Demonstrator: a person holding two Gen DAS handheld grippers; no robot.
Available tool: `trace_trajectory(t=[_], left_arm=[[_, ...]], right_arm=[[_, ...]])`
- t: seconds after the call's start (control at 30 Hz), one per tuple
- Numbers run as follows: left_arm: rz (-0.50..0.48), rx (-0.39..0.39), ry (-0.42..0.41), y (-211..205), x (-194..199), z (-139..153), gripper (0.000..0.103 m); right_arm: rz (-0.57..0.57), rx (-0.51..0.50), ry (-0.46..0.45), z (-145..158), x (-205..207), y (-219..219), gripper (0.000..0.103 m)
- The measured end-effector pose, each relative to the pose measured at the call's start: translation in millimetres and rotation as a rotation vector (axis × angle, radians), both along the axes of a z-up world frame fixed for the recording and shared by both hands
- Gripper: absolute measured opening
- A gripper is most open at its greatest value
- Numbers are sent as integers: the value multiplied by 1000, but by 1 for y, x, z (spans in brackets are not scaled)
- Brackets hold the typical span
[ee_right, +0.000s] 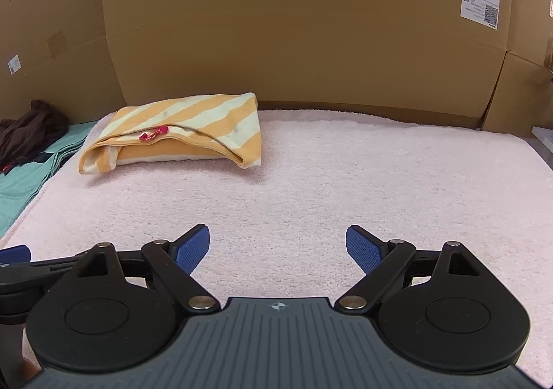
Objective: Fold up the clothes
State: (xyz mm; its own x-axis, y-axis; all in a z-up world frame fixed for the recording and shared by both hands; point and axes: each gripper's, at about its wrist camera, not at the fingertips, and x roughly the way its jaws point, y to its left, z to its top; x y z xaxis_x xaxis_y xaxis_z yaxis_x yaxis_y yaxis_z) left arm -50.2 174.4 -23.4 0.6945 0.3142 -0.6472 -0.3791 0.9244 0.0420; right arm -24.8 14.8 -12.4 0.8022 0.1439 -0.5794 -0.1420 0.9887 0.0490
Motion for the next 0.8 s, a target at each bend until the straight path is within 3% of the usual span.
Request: trace_trajectory(t=[0.8], left_arm=[[22,-48,-7,29,0,1,102]], right_arm=[[54,1,9,-6,0,22,89]])
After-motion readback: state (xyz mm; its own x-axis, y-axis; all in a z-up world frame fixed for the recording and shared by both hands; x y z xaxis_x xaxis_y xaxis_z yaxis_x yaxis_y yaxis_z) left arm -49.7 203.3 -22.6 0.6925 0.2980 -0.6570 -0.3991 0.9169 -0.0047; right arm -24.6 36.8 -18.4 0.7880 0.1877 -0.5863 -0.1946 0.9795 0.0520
